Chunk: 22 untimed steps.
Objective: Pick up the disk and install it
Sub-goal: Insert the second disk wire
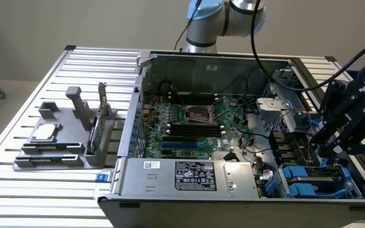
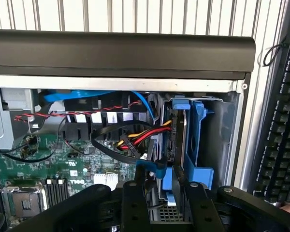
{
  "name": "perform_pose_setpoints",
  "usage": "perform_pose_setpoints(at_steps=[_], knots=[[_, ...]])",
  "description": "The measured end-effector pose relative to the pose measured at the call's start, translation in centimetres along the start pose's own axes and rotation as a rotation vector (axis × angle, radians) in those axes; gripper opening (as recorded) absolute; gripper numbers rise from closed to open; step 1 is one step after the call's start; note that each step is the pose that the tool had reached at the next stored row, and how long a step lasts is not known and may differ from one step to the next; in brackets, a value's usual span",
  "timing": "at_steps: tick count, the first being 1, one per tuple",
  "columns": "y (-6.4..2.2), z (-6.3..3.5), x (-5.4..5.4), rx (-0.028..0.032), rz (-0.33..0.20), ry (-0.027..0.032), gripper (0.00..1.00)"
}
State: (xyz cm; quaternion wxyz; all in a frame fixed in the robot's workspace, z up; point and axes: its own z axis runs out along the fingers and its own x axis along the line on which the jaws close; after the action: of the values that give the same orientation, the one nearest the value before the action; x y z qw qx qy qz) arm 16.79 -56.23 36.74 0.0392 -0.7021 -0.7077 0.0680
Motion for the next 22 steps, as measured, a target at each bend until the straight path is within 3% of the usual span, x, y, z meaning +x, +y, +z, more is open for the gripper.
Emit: perform_pose_setpoints(at_steps=[4,9,11,12,19,22], knots=[[0.03,0.06,0.16,-0.0041,-0.004,-0.0036,0.36],[0.03,0.07,0.57,-0.0120,-0.005,-0.0148,0.36],[0.03,0.07,0.68,-0.0140,-0.005,-0.0198,0.34],[0.03,0.08,0.72,-0.0148,-0.005,-0.0222,0.27],[0.04,0.12,0.87,-0.0175,-0.005,-0.0375,0.27],[0.04,0.13,0.92,-0.0186,-0.005,-0.0428,0.16]])
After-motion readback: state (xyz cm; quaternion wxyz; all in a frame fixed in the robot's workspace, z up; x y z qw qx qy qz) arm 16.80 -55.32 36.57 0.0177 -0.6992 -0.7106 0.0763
